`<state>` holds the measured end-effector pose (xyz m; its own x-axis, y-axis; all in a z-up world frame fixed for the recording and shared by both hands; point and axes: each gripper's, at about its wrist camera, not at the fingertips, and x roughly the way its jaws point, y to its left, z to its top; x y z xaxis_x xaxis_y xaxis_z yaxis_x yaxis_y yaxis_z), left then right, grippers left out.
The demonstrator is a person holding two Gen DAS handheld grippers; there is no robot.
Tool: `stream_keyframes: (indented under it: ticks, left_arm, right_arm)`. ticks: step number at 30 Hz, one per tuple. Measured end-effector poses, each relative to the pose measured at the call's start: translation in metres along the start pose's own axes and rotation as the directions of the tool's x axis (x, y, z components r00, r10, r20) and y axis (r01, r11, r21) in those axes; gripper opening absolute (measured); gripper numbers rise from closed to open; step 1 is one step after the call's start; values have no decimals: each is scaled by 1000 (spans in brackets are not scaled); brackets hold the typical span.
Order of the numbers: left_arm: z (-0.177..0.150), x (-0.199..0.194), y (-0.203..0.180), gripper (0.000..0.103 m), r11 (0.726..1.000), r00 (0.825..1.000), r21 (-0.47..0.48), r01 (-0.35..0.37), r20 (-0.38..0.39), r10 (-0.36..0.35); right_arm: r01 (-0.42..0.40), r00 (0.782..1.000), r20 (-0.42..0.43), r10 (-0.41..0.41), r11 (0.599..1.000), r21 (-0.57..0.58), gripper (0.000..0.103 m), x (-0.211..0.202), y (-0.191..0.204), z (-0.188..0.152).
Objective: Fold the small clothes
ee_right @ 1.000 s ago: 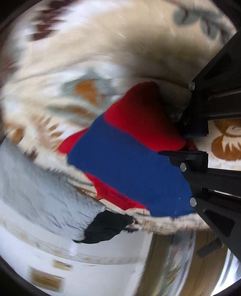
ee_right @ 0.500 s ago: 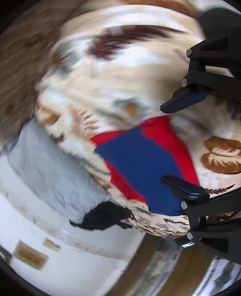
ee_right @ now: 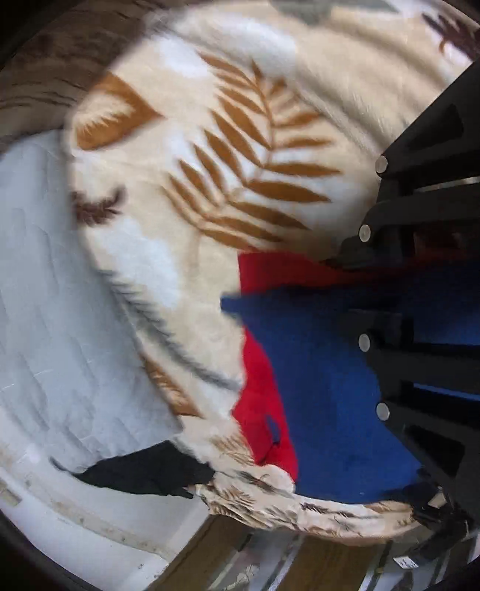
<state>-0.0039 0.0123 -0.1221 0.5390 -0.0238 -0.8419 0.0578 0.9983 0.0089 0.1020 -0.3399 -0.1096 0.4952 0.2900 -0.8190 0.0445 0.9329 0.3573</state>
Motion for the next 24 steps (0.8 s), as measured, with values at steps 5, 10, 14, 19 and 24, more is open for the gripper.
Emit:
stream_keyframes:
  ticks: [5, 10, 14, 19, 24]
  left_arm:
    - [2, 0, 1, 80, 1000, 1000, -3, 4, -15, -4]
    - [3, 0, 0, 80, 1000, 1000, -5, -1, -18, 1]
    - [3, 0, 0, 80, 1000, 1000, -7, 0, -24, 0]
    - [4, -1, 0, 80, 1000, 999, -6, 3, -35, -3]
    - [2, -2, -1, 81, 1000, 1000, -7, 1, -29, -2]
  right_arm:
    - [21, 1000, 8, -22, 995, 97, 41, 1, -15, -10]
    - [15, 991, 131, -23, 998, 65, 64, -59, 15, -27]
    - [-209, 976, 78, 205, 977, 44, 70, -67, 44, -58]
    - [-202, 978, -8, 209, 952, 231, 55, -20, 11, -93]
    - [-231, 971, 92, 219, 960, 157, 73, -66, 38, -113]
